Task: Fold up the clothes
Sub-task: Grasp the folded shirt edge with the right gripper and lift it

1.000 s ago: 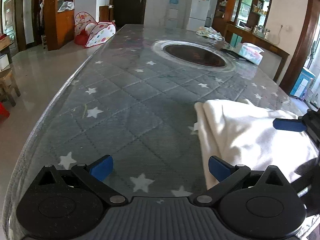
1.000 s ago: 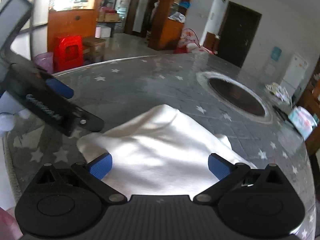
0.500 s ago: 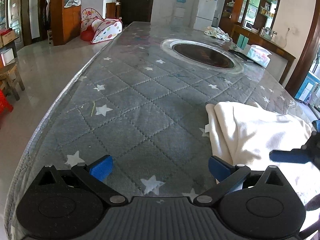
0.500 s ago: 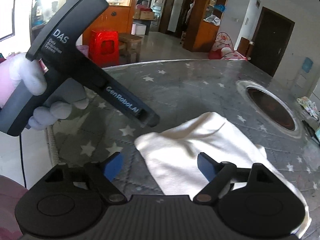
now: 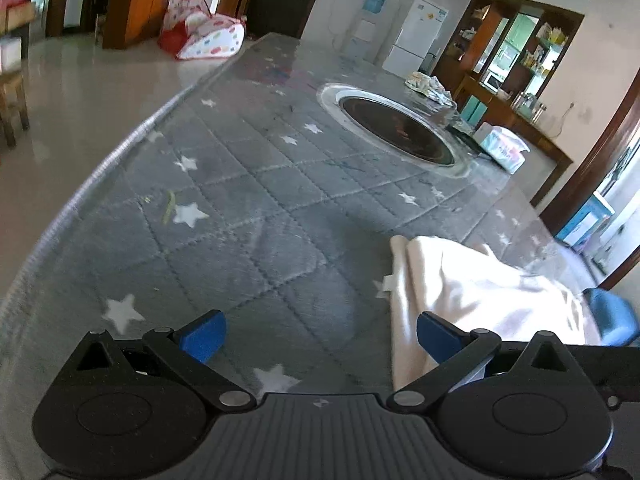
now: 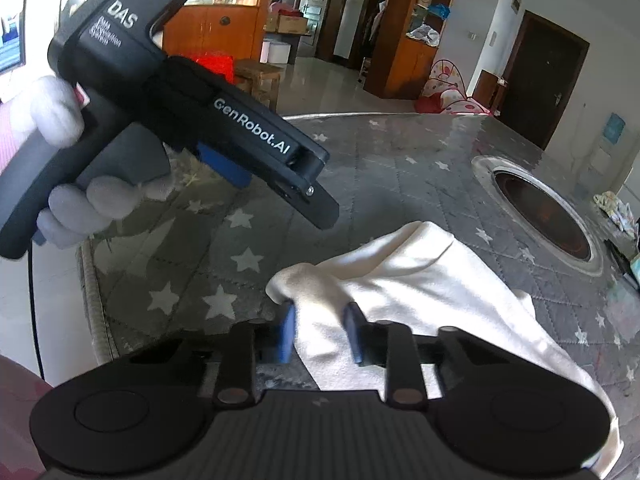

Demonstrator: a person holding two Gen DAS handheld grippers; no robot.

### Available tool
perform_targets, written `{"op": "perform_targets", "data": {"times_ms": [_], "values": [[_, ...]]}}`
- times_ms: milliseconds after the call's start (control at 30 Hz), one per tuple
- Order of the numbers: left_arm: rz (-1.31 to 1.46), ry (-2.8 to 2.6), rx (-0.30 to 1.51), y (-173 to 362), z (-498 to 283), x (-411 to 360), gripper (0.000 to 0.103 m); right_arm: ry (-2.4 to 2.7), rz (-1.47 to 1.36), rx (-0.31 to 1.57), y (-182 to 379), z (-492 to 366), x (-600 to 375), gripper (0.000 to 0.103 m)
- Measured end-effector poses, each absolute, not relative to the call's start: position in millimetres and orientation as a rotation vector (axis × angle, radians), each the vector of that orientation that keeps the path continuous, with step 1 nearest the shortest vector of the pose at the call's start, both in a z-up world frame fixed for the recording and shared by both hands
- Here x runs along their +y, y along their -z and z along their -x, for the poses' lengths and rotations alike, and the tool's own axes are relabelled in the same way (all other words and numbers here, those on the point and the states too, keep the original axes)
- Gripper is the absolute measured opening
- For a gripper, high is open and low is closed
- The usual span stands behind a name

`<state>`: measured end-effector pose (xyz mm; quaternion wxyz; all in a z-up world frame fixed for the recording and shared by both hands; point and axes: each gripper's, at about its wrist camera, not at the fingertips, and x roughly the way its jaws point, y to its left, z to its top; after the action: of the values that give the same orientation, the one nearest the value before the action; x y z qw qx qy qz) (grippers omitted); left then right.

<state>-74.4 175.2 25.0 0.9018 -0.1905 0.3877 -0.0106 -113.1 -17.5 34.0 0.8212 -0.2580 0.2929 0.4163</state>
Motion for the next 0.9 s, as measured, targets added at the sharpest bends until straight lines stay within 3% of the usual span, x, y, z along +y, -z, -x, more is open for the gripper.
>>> {"op": "perform_targets", "data": {"times_ms": [33,167,567,900], "values": [[0.41,0.028,0.805,-24.7,73.5,174.9,0.103,-0.893,0.534,0.626,-35.2,111.4,-19.1,0.015],[0.496,0.066,0.815,-24.0,69.6,174.0,0.103,-0.915,0.445,0.631,-42.3,105.2,-30.2,0.007],[0.741,0.18,0.862,-19.7,45.7,158.1,0.102,-0.933,0.215,0.637,-70.7,85.5,-64.6,0.004],[0.906,0.272,0.877,-6.8,36.9,152.5,0.09,-0.995,0.165,0.6,-79.5,94.7,-71.9,0.004]]}}
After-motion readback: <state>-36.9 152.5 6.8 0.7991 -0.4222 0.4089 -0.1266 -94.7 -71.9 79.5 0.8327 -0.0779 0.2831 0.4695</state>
